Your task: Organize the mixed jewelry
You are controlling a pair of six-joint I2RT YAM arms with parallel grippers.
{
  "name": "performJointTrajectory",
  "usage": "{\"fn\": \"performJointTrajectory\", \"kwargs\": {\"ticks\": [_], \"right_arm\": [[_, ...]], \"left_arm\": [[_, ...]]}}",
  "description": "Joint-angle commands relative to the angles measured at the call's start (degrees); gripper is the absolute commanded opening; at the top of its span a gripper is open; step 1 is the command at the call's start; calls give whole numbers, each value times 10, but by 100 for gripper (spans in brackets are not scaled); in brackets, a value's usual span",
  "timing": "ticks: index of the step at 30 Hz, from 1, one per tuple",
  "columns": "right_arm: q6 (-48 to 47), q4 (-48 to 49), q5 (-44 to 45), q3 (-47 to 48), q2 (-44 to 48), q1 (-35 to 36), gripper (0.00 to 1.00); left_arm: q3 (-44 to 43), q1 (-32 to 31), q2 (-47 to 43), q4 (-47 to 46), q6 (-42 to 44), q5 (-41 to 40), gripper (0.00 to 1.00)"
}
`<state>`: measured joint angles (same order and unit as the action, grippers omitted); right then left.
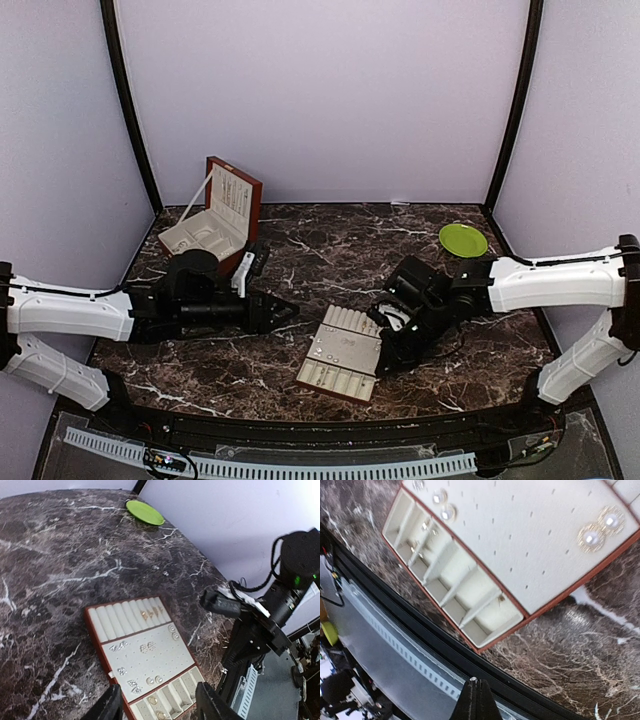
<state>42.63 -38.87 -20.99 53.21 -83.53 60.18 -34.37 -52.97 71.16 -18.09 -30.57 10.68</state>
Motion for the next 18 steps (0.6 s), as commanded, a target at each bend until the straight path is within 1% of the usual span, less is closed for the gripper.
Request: {"fn": "performJointTrajectory", "kwargs": {"ticks": [1, 3, 6, 8, 9, 11, 13, 18], "right_arm": [[21, 86, -13, -14, 35, -42, 0], [14, 100, -30, -11, 40, -60, 0], [-8, 92, -52, 6, 41, -84, 0], [-22, 77, -65, 21, 39, -93, 0], [-28, 69, -70, 28, 37, -97, 0], [-38, 57, -81, 44, 33, -103, 0], [-41, 52, -93, 56, 29, -106, 0], [-41, 47, -112, 71, 24, -109, 0]], "left_arm": [[-9, 2, -28, -88, 83, 57, 53], [-9, -1, -32, -115, 132, 79, 54], [-15, -16, -34, -139, 222, 87, 55], [-30, -34, -29, -131, 292, 68, 55], [-41, -45, -22, -118, 341, 54, 55], [-68, -66, 1, -90, 407, 37, 55], [-95, -81, 27, -67, 455, 29, 54], [-120, -110, 89, -63, 530, 17, 49]]}}
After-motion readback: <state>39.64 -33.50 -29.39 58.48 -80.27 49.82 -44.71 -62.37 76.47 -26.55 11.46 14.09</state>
